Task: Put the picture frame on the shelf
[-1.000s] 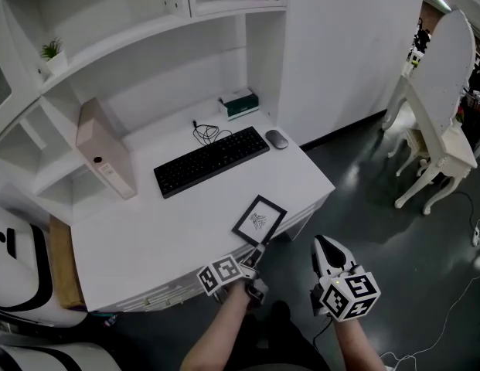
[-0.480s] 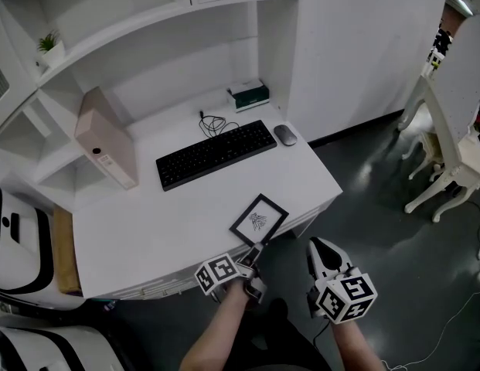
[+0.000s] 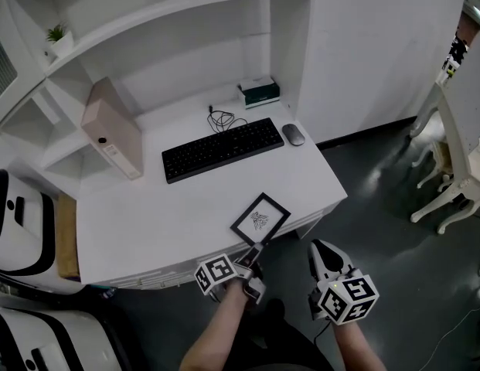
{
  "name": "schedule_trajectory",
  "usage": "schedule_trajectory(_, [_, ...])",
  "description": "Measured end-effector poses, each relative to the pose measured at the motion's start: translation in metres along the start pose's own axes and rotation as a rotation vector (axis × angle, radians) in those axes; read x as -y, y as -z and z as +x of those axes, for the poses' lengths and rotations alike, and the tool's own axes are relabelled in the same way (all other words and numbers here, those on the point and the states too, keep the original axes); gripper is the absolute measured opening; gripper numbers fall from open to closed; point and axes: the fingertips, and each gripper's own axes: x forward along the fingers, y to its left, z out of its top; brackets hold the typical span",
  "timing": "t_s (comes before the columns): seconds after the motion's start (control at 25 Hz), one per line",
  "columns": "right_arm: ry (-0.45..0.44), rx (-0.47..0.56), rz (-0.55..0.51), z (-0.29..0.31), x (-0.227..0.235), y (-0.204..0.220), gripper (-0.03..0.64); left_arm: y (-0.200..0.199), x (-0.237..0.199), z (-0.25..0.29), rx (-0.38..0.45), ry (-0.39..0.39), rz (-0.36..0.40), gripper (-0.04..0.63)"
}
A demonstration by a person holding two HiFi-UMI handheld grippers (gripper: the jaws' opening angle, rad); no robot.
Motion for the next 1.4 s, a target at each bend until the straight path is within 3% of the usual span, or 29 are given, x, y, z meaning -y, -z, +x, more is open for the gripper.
schedule_trajectory(0.84, [-0.133,0.006,-0.023,-0.006,0.002,-0.014,0.002,0.009,0.037,-0.023,0.133,0.124,0.0,0.061])
schedule_trajectory(1.4, [-0.294,0.012,-0.081,0.017,-0.038,-0.037,0.002,-0.039,0.092,-0.078,0.355,0.206,0.013,0.061])
